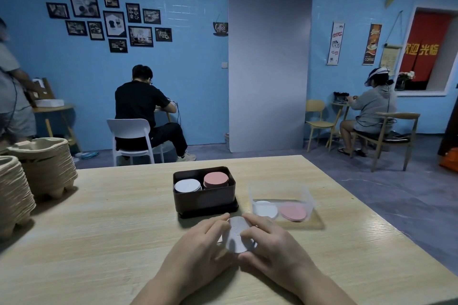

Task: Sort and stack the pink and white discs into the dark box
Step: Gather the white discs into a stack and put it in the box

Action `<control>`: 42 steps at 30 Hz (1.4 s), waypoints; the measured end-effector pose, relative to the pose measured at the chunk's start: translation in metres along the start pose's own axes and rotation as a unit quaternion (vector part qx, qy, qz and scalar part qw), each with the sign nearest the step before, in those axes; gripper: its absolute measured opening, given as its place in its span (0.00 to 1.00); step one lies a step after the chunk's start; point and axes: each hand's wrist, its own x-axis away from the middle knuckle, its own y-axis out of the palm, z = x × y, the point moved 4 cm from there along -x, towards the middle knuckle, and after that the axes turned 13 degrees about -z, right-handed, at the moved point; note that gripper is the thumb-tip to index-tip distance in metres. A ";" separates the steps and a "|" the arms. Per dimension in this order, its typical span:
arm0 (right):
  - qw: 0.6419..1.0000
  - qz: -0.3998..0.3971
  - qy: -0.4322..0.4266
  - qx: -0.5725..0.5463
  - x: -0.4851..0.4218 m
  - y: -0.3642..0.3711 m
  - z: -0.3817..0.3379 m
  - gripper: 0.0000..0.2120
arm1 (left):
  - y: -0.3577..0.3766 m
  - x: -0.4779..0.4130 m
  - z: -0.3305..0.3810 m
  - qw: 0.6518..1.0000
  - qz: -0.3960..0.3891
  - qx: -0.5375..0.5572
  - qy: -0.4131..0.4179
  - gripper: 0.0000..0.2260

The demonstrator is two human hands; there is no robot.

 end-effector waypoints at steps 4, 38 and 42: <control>1.000 0.027 -0.008 -0.012 0.002 -0.005 -0.001 0.12 | 0.002 0.003 -0.006 1.000 0.003 0.006 -0.023 0.18; 0.998 -0.003 0.061 0.009 0.002 -0.003 -0.001 0.18 | -0.001 0.001 -0.021 0.984 -0.010 -0.011 -0.176 0.20; 0.998 -0.013 0.066 0.014 0.002 -0.002 -0.001 0.18 | 0.006 -0.001 -0.027 0.971 -0.061 -0.016 -0.230 0.29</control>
